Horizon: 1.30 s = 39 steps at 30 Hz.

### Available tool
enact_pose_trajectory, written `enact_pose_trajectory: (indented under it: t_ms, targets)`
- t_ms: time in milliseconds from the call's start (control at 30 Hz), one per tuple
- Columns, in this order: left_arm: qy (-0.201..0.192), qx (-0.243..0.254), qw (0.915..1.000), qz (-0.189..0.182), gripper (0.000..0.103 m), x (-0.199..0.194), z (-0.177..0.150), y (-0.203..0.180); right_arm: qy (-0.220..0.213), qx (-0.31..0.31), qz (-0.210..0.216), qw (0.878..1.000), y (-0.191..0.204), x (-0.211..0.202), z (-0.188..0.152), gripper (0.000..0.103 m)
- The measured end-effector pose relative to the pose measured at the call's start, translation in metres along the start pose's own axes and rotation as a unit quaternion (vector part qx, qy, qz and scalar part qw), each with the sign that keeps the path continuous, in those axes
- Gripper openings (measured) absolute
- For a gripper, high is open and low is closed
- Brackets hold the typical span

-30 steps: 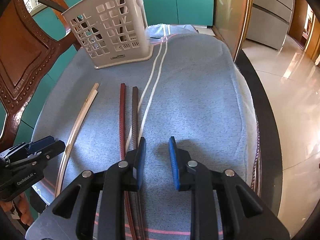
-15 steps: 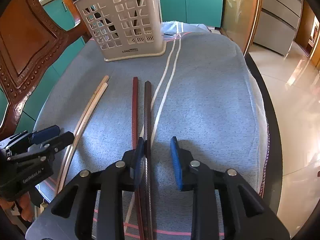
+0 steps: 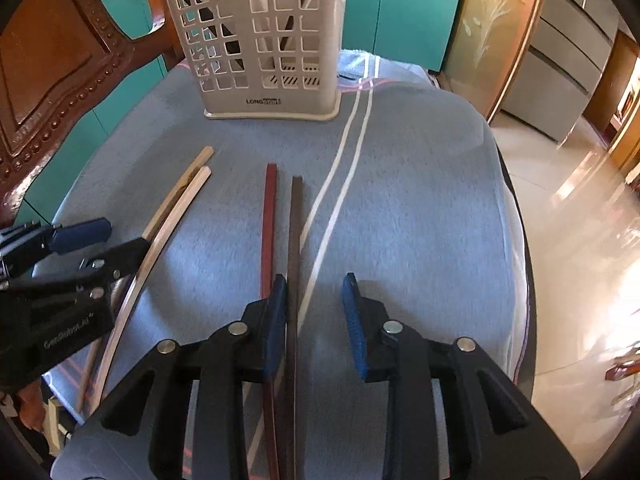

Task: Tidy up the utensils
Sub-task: 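Close the right tool on a dark red chopstick while the left tool grasps a light wooden one, then lift both chopsticks and lower them into the white basket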

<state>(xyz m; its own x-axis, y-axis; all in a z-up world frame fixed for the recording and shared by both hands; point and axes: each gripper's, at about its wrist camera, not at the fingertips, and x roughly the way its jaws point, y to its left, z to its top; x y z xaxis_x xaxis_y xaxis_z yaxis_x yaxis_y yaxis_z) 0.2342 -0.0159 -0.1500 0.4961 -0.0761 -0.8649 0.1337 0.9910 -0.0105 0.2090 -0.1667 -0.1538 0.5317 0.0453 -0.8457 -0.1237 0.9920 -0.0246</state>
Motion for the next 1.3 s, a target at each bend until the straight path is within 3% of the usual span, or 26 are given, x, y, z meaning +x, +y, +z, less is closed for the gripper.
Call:
enact_pose_trajectory:
  t_ms: [333, 467, 567, 633, 700, 767, 833, 1033, 1300]
  targets:
    - [0.010, 0.003, 0.9995, 0.029, 0.055, 0.019, 0.036, -0.008, -0.009, -0.011, -0.010, 1.000, 0.005, 0.016, 0.022, 0.030]
    - [0.015, -0.003, 0.9997, 0.021, 0.056, 0.018, 0.036, -0.004, -0.004, -0.010, -0.002, 1.000, 0.003, 0.018, 0.026, 0.030]
    - [0.018, -0.005, 0.9997, 0.015, 0.053, 0.016, 0.033, -0.003, -0.001, -0.010, 0.009, 1.000, 0.002, 0.018, 0.027, 0.022]
    - [0.018, -0.003, 0.9998, 0.012, 0.046, 0.017, 0.034, -0.001, -0.001, -0.012, 0.015, 1.000, 0.003, 0.018, 0.027, 0.012]
    - [0.018, 0.003, 0.9998, 0.006, 0.027, 0.015, 0.032, -0.002, 0.000, -0.011, 0.019, 1.000, 0.004, 0.016, 0.026, 0.007]
    - [0.018, -0.003, 0.9998, 0.003, 0.012, 0.012, 0.030, -0.001, 0.001, -0.010, 0.027, 1.000, 0.006, 0.014, 0.024, 0.007]
    - [0.017, -0.014, 0.9997, -0.006, 0.007, 0.010, 0.028, 0.003, -0.001, -0.003, 0.033, 0.999, 0.007, 0.010, 0.022, 0.006]
    - [-0.020, -0.026, 0.9993, -0.020, 0.007, -0.022, 0.024, 0.007, -0.077, 0.001, 0.022, 0.997, -0.001, -0.045, 0.032, 0.006]
    - [-0.114, -0.005, 0.9924, -0.047, 0.007, -0.112, 0.032, 0.000, -0.160, 0.001, 0.046, 0.986, -0.014, -0.129, 0.041, 0.007]
